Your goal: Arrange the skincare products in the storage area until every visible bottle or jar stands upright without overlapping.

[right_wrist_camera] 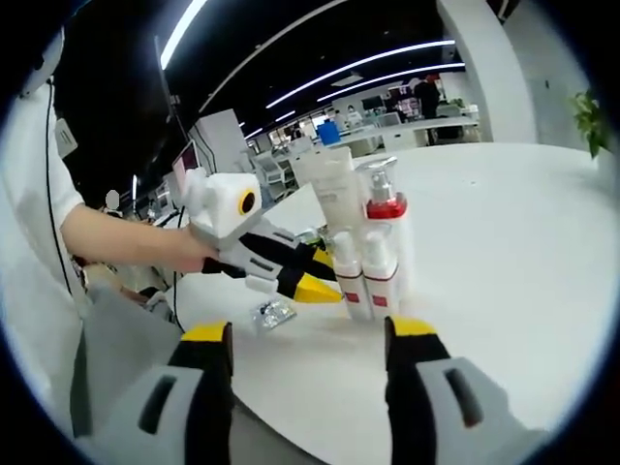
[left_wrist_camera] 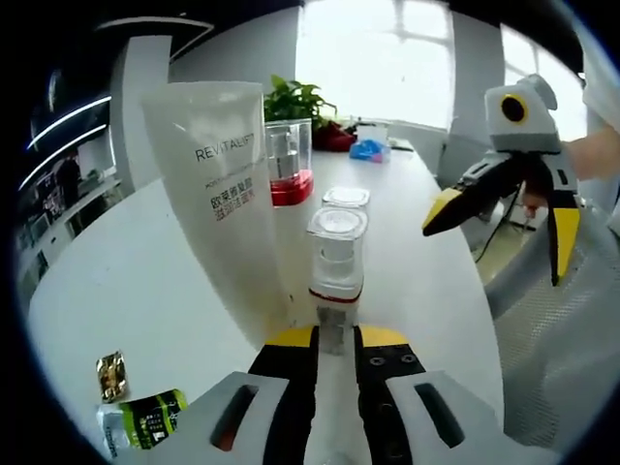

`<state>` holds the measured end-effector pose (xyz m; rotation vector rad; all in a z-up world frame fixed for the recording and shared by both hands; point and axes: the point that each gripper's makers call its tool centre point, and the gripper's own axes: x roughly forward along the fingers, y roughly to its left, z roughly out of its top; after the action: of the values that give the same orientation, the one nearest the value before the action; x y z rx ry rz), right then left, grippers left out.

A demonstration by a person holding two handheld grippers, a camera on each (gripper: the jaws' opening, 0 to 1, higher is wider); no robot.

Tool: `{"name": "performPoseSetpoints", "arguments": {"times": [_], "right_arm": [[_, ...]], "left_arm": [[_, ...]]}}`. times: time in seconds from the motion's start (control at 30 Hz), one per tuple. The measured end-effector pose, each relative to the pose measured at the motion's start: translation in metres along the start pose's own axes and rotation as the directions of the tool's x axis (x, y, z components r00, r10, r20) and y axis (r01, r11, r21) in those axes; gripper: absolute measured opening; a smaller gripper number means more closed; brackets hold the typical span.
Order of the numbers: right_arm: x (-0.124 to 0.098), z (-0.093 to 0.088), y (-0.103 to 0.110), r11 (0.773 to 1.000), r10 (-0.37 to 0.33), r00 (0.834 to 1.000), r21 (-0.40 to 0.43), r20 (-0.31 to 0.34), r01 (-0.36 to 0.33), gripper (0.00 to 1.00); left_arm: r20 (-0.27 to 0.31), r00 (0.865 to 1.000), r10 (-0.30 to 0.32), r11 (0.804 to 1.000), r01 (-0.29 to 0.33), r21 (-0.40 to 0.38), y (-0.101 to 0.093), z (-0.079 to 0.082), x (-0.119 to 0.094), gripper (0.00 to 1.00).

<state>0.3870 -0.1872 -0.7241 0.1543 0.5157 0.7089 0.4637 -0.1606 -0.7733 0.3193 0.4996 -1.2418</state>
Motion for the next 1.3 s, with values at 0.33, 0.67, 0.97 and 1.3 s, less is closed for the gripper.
{"name": "performPoseSetpoints", "arguments": {"times": [0.33,0.67,0.97,1.3], "right_arm": [[0.000,0.000,0.001,1.000,0.000,1.000,-0.003,-0.003,0.000,0.64],[-0.002,0.003,0.003,1.000,-0.008,1.000,-0.018,0.001,0.008,0.68],[-0.005,0.006,0.009,0.999,-0.018,1.000,-0.040,0.001,0.018,0.73],[-0.011,0.009,0.017,0.997,-0.029,1.000,-0.067,0.005,0.030,0.80]], "left_arm": [[-0.003,1.000,0.001,1.000,-0.001,0.002,-0.001,0.000,0.000,0.13],[-0.015,0.999,0.029,0.999,-0.029,-0.024,0.000,-0.005,-0.017,0.22],[-0.058,0.994,0.097,0.988,-0.103,-0.115,0.000,-0.017,-0.045,0.42],[-0.120,0.976,0.179,0.951,-0.203,-0.233,-0.006,-0.039,-0.086,0.59]]}}
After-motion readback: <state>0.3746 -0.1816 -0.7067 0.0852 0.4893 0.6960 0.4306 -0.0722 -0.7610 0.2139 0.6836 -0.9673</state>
